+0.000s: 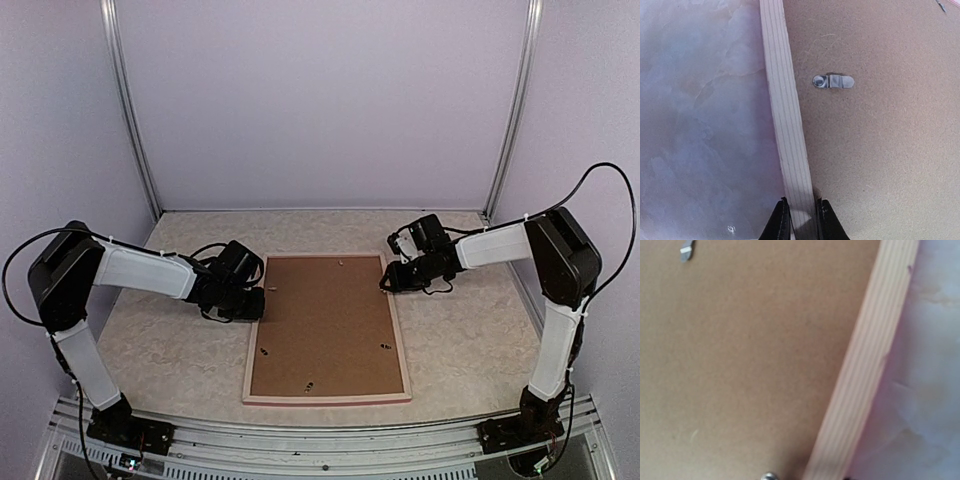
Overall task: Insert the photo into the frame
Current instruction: Press the fastener onto the backboard.
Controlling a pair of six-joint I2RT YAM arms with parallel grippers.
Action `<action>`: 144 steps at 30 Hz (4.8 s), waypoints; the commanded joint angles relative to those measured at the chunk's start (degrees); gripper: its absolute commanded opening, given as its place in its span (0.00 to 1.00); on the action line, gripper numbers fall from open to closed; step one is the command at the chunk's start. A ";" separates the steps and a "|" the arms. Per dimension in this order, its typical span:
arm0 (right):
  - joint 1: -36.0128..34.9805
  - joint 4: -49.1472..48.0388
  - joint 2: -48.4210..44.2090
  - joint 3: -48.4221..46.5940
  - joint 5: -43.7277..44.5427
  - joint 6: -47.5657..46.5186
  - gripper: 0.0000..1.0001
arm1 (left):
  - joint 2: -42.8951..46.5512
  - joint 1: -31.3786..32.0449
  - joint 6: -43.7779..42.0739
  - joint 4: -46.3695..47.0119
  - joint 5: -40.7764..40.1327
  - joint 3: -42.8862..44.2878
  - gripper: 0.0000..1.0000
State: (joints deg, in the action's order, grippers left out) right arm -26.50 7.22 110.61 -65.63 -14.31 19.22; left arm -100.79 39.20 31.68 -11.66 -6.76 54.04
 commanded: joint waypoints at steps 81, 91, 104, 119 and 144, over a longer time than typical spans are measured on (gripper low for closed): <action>-18.51 1.89 -25.35 27.95 9.58 8.66 0.62 | -1.43 -0.17 -1.54 -0.21 0.22 1.96 0.00; -19.69 1.30 -22.47 26.45 10.26 9.22 0.59 | -1.42 -0.15 -1.62 -0.20 0.33 2.03 0.00; -19.73 4.84 -19.61 24.58 14.83 14.13 0.40 | -1.60 -0.09 -1.80 -0.21 0.70 2.04 0.00; -18.36 1.93 -20.21 26.46 11.39 23.61 0.25 | -1.08 -0.09 -1.85 0.14 0.44 1.16 0.00; -15.86 -2.11 -23.12 29.44 5.66 25.15 0.17 | -0.68 -0.18 -1.62 0.76 0.36 1.15 0.00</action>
State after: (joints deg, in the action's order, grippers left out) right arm -43.05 4.43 88.16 -37.58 -5.82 46.11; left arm -101.32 38.54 31.73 -12.25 -8.01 54.92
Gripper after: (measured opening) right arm 0.208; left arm 0.138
